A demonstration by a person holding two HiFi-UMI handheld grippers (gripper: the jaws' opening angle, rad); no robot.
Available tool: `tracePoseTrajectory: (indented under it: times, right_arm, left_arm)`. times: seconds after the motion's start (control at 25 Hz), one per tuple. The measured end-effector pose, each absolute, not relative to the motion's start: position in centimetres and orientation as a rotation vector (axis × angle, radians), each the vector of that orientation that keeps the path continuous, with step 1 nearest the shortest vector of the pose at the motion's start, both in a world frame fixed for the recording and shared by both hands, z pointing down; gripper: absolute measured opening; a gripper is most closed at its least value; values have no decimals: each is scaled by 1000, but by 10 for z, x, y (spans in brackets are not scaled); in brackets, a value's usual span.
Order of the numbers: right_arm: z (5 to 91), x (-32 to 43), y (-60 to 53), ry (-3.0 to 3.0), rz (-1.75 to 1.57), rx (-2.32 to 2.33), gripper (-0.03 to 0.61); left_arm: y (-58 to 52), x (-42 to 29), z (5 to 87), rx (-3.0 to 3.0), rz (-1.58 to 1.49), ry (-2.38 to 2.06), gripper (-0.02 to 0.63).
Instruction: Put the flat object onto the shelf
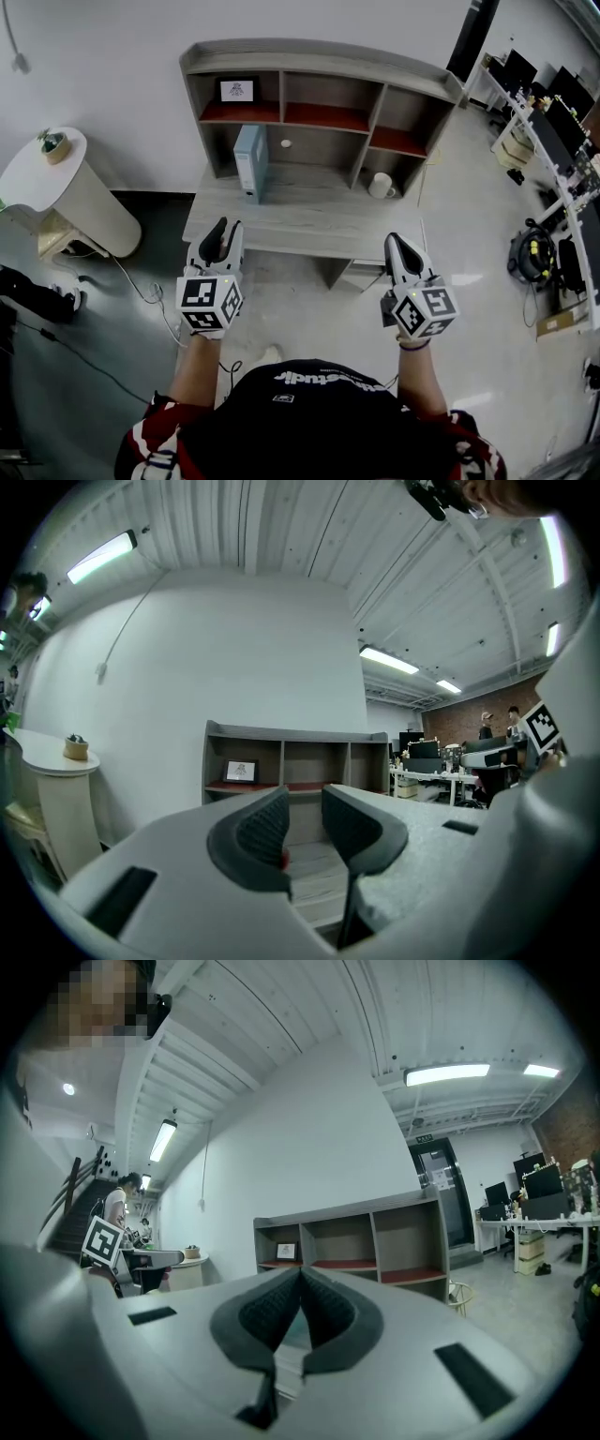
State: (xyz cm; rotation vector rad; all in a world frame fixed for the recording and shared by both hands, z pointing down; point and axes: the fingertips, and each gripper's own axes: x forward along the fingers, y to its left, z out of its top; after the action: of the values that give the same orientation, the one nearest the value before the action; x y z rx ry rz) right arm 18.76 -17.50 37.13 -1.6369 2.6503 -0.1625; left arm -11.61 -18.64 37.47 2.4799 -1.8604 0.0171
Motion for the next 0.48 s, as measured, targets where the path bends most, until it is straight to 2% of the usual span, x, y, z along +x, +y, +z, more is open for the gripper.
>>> tracePoseTrajectory:
  times: [0.08,0.48]
  right_arm:
    - [370,188,-173,2652,-162,-1627,-5]
    - [366,188,-171,2641,-143,-1621,-5]
  left_arm:
    - [-182,-116,370,2481,16,-1887,86]
    - [-179,-112,365,2454,-16,-1901,12]
